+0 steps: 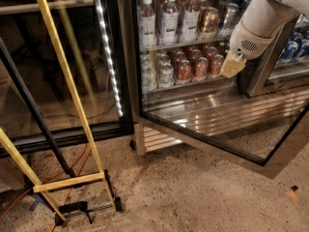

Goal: Close left fridge door

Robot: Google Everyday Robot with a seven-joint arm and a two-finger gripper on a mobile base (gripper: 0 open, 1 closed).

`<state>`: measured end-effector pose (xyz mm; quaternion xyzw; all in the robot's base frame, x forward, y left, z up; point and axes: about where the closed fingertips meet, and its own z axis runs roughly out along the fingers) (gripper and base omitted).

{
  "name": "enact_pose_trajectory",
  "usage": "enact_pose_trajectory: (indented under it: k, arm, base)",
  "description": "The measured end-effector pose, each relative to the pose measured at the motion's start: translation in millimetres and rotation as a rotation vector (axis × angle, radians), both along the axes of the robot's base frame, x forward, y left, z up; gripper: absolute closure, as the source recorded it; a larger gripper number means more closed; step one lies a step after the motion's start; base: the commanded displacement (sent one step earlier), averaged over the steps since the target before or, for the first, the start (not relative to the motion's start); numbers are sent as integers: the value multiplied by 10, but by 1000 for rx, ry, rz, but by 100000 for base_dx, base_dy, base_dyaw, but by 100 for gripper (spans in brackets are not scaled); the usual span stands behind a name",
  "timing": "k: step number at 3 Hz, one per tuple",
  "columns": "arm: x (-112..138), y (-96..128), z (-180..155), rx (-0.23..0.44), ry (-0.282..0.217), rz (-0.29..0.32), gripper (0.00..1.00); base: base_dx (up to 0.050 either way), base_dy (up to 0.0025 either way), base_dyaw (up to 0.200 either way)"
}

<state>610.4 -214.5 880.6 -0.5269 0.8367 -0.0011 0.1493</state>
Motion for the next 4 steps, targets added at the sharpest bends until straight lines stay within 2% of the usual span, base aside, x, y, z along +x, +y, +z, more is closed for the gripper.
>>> enact_pose_trajectory:
  k: [4]
  arm:
    - [0,0,0,0,0,0,100]
  base:
    - [4938,0,-23]
